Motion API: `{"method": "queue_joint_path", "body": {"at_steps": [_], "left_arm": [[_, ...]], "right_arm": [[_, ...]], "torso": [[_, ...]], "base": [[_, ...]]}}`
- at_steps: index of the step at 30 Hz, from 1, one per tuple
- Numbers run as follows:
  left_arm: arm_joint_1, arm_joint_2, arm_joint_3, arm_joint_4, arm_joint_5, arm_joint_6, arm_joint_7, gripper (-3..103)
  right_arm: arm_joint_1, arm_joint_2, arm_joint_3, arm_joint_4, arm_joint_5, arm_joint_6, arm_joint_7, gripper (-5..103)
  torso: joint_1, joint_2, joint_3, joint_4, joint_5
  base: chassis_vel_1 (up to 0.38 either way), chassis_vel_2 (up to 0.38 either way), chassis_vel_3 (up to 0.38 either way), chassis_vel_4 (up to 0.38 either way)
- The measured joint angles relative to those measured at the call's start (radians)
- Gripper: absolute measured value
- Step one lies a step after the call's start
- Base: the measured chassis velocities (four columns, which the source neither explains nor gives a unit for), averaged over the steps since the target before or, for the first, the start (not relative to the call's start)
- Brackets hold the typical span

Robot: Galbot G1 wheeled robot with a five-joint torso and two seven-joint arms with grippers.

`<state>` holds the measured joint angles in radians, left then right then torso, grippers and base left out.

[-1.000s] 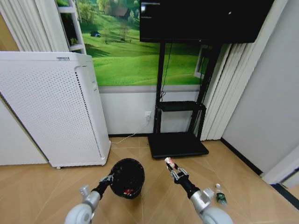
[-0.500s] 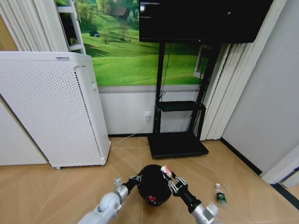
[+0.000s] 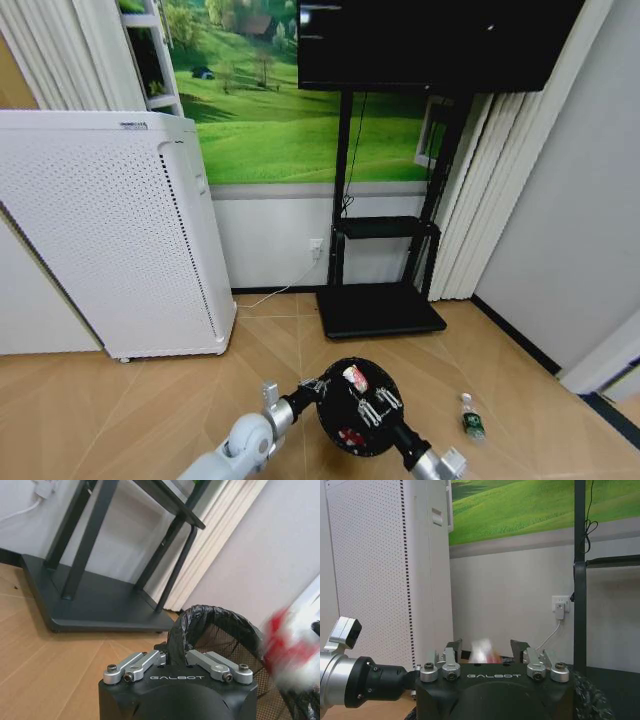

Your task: Pick up the trash bin and place the garbage on the floor into it.

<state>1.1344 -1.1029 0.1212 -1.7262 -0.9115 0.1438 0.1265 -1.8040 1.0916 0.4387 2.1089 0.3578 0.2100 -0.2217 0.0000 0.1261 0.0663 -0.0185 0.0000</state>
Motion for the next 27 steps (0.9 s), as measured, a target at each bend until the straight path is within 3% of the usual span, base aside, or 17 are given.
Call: {"method": "queue_joint_path", "body": {"at_steps": [1,4,5,10,12,14,19,27], "left_arm": [[0.0,0.0,0.0,0.0,0.0,0.0,0.0,7],[0.04,-0.001,-0.052,-0.012,0.006,0.0,-0.001,7],[0.04,-0.001,-0.052,-0.012,0.006,0.0,-0.001,7],[0.119,-0.008,-0.154,-0.032,0.018,-0.012,-0.013,7],[0.2,-0.004,-0.241,-0.06,0.022,-0.026,-0.024,7],[0.224,-0.002,-0.27,-0.069,0.022,-0.032,-0.026,7],[0.325,-0.003,-0.464,-0.113,-0.001,-0.05,-0.038,7],[0.372,-0.006,-0.56,-0.14,-0.02,-0.049,-0.044,7]], "right_arm": [[0.0,0.0,0.0,0.0,0.0,0.0,0.0,54],[-0.006,-0.001,0.007,0.008,0.004,0.001,0.008,71],[-0.006,-0.001,0.007,0.008,0.004,0.001,0.008,71],[-0.01,0.005,0.012,0.01,0.0,-0.018,0.051,87],[0.007,0.007,0.01,0.001,0.015,-0.039,0.078,97],[0.012,0.007,0.008,-0.003,0.018,-0.042,0.081,99],[0.029,0.03,0.009,-0.026,0.028,-0.05,0.083,100],[0.043,0.038,0.011,-0.054,0.025,-0.049,0.082,100]], "torso": [[0.0,0.0,0.0,0.0,0.0],[0.0,0.0,0.0,0.0,-0.0001],[0.0,0.0,0.0,0.0,-0.0001],[0.0,0.0,0.0,-0.0001,-0.0003],[0.0,0.0,0.0,0.0,-0.0003],[0.0,0.0,0.0,0.0001,-0.0003],[0.0,0.0,0.0,0.0002,-0.0001],[0.0,0.0,0.0,-0.0002,-0.0005]], "base": [[0.0,0.0,0.0,0.0],[0.0,0.0,0.0,0.0],[0.0,0.0,0.0,0.0],[0.0,0.0,0.0,0.0],[0.0,0.0,0.0,0.0],[0.0,0.0,0.0,0.0],[-0.017,-0.017,0.022,0.023],[-0.106,-0.1,0.099,0.122]]}}
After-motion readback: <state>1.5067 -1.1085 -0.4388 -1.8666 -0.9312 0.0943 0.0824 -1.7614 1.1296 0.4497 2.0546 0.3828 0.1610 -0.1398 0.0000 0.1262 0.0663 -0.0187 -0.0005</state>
